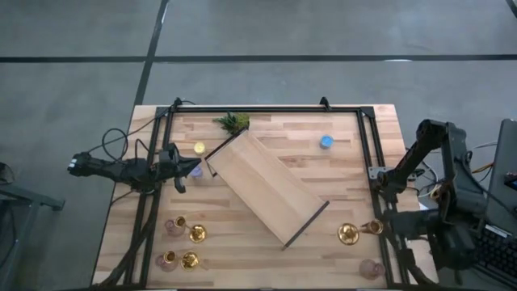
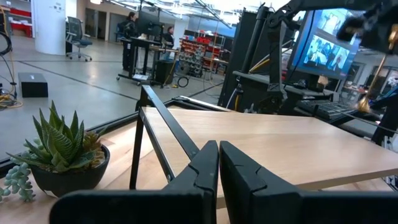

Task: Pick & Place candle stick holders
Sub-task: Put the top right gold candle holder on the shelf

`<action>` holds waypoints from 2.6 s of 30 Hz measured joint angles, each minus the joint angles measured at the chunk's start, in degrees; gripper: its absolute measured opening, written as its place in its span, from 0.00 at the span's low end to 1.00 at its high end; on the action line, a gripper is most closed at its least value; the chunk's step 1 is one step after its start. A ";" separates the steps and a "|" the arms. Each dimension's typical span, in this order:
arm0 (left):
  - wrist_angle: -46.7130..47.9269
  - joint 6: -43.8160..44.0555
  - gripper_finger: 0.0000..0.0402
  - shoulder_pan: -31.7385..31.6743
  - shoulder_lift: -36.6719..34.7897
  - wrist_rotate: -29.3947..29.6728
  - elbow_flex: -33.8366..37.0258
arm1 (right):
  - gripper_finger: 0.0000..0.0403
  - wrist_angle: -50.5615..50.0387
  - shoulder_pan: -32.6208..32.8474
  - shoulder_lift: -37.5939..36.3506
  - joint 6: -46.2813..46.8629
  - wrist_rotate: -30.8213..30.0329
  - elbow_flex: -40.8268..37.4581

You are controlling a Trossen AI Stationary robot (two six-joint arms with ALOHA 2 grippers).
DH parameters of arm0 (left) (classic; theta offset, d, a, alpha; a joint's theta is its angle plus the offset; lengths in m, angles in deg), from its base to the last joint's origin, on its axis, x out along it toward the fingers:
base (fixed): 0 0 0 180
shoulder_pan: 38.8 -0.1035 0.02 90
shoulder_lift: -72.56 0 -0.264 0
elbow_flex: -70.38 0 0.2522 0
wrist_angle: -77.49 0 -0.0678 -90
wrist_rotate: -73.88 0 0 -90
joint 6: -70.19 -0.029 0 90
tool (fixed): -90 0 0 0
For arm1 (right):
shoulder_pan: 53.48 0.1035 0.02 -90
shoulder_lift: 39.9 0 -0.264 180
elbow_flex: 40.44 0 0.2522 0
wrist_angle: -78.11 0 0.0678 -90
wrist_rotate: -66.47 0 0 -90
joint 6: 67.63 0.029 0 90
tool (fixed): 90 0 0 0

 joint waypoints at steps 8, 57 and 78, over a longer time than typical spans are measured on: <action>0.00 0.01 0.05 -0.01 0.00 0.00 0.00 | 0.08 0.38 -7.90 -3.04 -12.35 -3.00 4.11; 0.00 0.01 0.05 -0.02 0.01 0.00 0.00 | 0.08 45.35 -87.85 18.26 -61.21 64.27 4.00; 0.00 0.00 0.05 -0.01 0.00 0.00 0.00 | 0.10 47.87 -90.85 22.34 -57.14 69.82 3.98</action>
